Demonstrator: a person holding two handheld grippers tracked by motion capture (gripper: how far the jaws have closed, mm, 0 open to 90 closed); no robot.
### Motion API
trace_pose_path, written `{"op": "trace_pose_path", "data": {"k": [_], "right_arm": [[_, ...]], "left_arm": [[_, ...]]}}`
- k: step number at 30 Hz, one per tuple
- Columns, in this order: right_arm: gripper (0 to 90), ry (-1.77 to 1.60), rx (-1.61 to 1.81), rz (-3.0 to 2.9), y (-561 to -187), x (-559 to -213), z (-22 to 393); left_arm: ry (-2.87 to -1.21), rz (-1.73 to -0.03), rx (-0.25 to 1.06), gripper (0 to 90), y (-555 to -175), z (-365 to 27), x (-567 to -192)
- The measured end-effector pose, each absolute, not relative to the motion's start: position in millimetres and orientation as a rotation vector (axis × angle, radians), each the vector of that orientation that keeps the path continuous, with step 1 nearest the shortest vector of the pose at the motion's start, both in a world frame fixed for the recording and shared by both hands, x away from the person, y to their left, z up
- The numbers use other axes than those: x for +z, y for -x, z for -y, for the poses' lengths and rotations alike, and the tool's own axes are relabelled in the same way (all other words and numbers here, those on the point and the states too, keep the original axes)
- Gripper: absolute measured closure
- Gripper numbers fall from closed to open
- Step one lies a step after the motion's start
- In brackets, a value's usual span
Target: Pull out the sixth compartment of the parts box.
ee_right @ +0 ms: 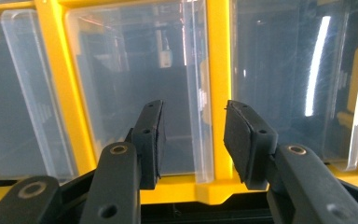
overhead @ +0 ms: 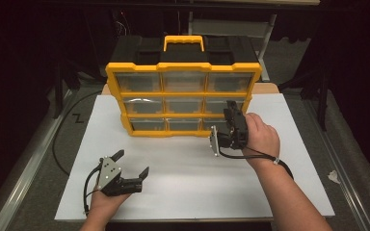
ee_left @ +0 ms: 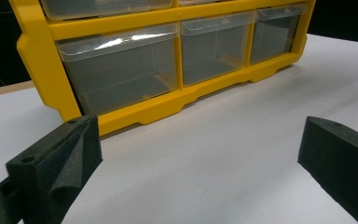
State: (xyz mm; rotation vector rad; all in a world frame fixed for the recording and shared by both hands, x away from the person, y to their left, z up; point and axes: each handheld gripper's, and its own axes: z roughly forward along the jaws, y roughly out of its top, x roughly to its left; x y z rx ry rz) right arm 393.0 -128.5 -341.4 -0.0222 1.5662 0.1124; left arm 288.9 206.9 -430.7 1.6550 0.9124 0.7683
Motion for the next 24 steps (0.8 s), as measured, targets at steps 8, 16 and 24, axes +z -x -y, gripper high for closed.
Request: {"op": "trace_pose_path", "data": {"k": [8,16,24], "right_arm": [[65.4,0.048,0.094,-1.578,-403,-337,125],[69.1,0.082,0.051,-1.584,-410,-337,122],[73.6,0.089,0.04,-1.576,-410,-339,120]], "left_arm": [[-1.654,-0.914,0.765,0.2,-289,-207,-431],[-1.651,-0.915,0.764,0.2,-289,-208,-431],[-1.656,-0.911,0.764,0.2,-289,-207,-431]]}}
